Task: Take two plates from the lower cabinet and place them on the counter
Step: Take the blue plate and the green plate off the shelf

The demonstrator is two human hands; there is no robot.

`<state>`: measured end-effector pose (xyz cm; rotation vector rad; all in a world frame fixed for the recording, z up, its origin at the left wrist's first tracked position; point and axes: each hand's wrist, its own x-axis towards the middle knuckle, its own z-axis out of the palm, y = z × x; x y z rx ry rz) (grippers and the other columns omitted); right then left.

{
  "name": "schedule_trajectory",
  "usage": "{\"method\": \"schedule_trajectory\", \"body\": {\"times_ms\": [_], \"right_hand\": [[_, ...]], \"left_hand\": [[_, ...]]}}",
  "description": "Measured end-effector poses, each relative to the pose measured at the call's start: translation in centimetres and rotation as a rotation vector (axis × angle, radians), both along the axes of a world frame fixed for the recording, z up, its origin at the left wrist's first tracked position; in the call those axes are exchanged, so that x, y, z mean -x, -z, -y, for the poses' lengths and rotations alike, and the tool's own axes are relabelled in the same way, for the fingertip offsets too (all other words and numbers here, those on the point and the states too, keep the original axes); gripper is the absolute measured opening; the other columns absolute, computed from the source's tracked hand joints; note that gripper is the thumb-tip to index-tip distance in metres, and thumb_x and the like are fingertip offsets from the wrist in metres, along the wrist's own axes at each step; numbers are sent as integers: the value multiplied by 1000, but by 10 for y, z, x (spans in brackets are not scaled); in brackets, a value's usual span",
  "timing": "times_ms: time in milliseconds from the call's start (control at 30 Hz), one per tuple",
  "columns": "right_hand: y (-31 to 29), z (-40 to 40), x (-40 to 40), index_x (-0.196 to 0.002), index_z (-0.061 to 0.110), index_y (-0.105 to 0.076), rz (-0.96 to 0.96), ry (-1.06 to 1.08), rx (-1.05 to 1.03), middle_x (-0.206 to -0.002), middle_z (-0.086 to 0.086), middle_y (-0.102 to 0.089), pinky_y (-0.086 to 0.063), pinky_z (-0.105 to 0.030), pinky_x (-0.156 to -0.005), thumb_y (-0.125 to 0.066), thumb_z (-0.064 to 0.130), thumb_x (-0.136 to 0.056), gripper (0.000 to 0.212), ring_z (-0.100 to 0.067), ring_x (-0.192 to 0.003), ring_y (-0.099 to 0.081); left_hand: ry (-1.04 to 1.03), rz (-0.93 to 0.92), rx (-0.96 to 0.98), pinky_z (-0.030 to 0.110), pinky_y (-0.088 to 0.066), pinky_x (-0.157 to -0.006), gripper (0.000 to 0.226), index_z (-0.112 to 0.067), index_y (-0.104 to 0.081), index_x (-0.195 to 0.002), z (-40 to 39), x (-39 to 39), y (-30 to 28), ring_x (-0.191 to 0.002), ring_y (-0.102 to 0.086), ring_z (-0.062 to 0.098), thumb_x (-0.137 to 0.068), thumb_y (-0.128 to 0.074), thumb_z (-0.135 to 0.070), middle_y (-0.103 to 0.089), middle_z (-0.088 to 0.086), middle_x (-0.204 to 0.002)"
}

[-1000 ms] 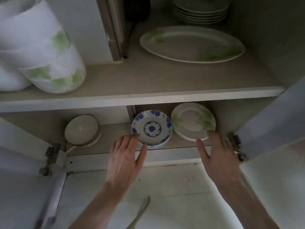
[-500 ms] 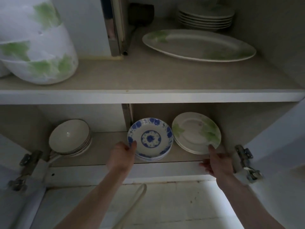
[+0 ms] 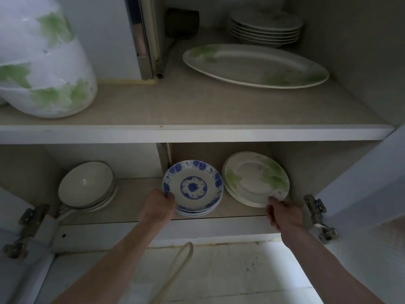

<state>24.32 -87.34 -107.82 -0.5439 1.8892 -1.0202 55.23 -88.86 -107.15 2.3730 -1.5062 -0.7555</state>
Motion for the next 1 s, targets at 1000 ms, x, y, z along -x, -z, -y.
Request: {"method": "schedule_trajectory", "body": {"times_ms": [1000], "right_hand": [[-208, -214, -16, -96, 7, -54, 164, -1, 91, -68, -6, -44, -39, -23, -61, -48, 29, -109, 26, -13, -56, -38]], "left_hand": [[-443, -583, -87, 39, -34, -70, 33, -15, -55, -77, -227, -9, -194, -81, -54, 56, -105, -42, -28, -60, 44, -109]]}}
